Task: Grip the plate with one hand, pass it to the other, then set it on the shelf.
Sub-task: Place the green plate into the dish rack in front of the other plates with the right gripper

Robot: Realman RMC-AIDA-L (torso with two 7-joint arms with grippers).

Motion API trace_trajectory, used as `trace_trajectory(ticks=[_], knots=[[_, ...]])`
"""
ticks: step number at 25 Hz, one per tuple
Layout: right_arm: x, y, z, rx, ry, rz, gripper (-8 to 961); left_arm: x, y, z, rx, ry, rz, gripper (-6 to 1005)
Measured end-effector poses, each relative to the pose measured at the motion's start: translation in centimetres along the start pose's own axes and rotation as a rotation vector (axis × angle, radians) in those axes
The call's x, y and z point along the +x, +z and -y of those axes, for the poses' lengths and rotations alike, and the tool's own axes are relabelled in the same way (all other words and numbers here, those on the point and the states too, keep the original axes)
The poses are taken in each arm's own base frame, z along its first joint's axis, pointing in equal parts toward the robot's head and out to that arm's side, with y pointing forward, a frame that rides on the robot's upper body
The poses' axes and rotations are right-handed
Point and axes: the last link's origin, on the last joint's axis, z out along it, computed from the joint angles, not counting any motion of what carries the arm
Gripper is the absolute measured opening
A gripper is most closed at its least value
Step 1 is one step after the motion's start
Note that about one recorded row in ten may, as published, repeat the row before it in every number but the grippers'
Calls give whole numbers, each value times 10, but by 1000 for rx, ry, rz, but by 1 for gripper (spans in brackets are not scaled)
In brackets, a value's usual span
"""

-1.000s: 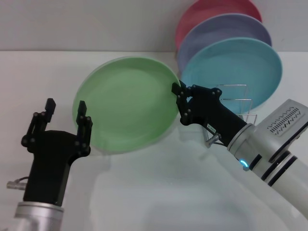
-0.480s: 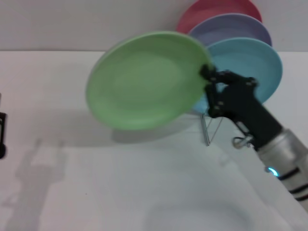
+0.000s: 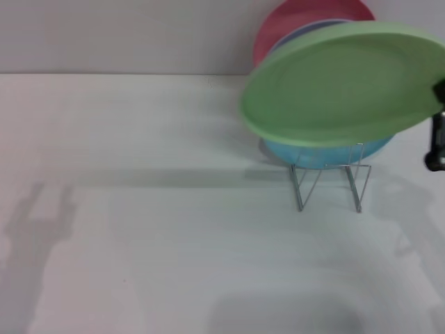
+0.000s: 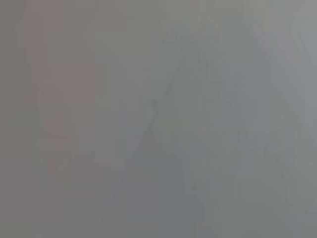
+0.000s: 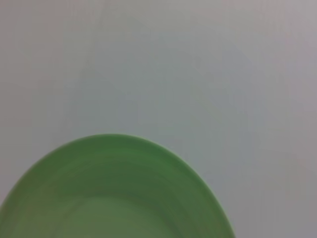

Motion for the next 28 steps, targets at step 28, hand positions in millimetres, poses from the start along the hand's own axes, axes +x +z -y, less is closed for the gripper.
trace_trajectory(ticks=[28], knots=[[18, -11, 35, -82, -278, -154, 28, -6, 28, 6, -11, -105, 4, 554]])
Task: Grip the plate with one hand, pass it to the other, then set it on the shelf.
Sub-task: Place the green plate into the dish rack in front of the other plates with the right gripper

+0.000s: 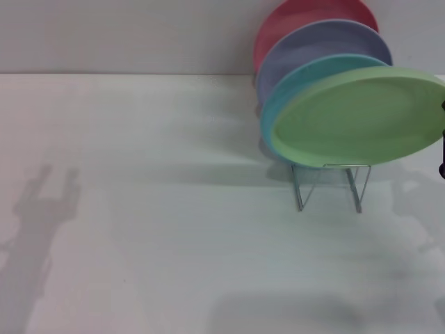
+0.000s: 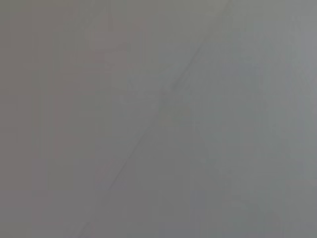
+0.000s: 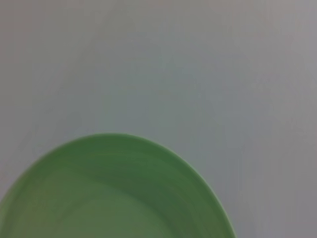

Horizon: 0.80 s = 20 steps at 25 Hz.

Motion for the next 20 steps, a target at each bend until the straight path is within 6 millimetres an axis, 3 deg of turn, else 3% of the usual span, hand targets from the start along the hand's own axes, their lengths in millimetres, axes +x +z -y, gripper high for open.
trace_trajectory(ticks=[20], knots=[[15, -4, -13, -68, 9, -110, 52, 0, 7, 5, 4, 11, 10, 555]])
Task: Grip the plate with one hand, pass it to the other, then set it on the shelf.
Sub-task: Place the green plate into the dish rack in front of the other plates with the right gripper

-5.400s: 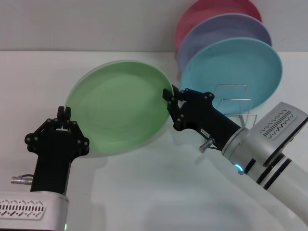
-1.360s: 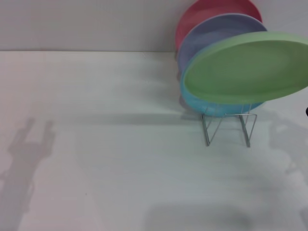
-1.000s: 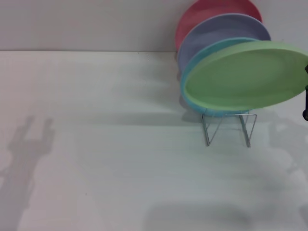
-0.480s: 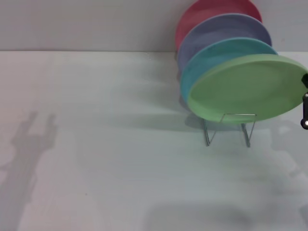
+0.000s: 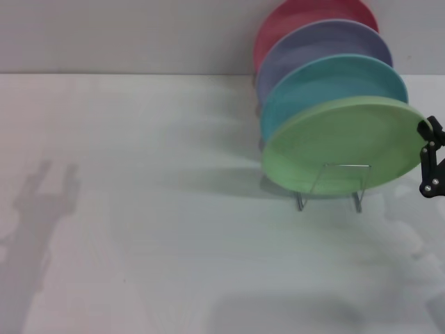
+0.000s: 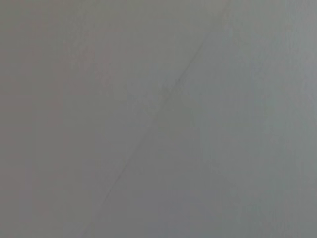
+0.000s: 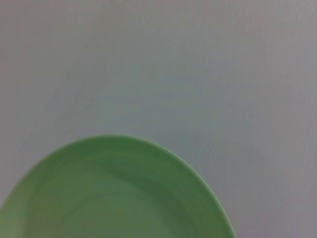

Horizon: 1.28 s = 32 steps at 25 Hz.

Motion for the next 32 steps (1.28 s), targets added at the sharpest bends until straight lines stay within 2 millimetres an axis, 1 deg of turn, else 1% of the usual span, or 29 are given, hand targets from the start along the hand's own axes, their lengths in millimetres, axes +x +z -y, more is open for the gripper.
trace_trajectory(ticks=[7, 14, 32], knots=[[5, -1, -5, -15, 7, -35, 61, 2, 0, 1, -5, 6, -4, 554], [7, -3, -4, -6, 7, -53, 69, 2, -1, 1, -7, 9, -6, 554], [8, -7, -7, 2, 21, -66, 91, 8, -1, 0, -33, 2, -29, 570]])
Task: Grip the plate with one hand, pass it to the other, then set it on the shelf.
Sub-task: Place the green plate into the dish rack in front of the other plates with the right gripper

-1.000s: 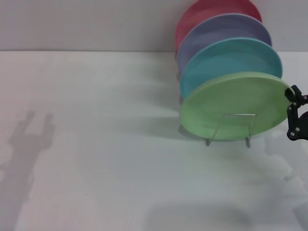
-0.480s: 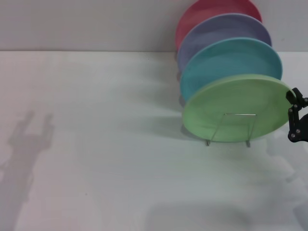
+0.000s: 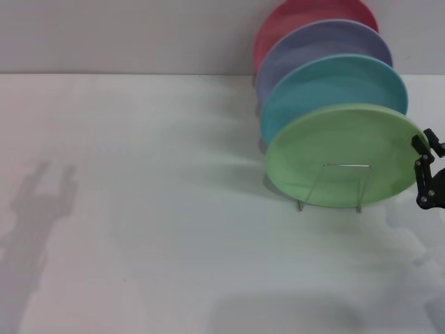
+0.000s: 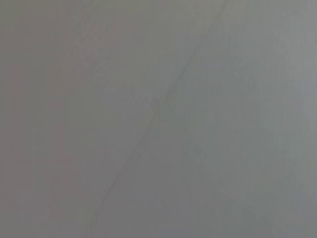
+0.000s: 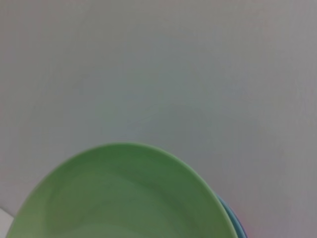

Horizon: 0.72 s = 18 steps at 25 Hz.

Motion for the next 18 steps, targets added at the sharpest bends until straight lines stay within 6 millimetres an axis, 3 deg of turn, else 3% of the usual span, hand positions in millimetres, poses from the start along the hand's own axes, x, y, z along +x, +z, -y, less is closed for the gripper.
trace_trajectory(ticks=[2, 7, 18], knots=[[0, 0, -1, 2, 5, 1, 93, 0, 0, 0, -2, 1, -1, 575], [0, 1, 0, 4, 6, -3, 207, 1, -1, 0, -7, 9, -2, 588], [-4, 0, 2, 20, 7, 24, 273, 2, -1, 0, -13, 13, -5, 616]])
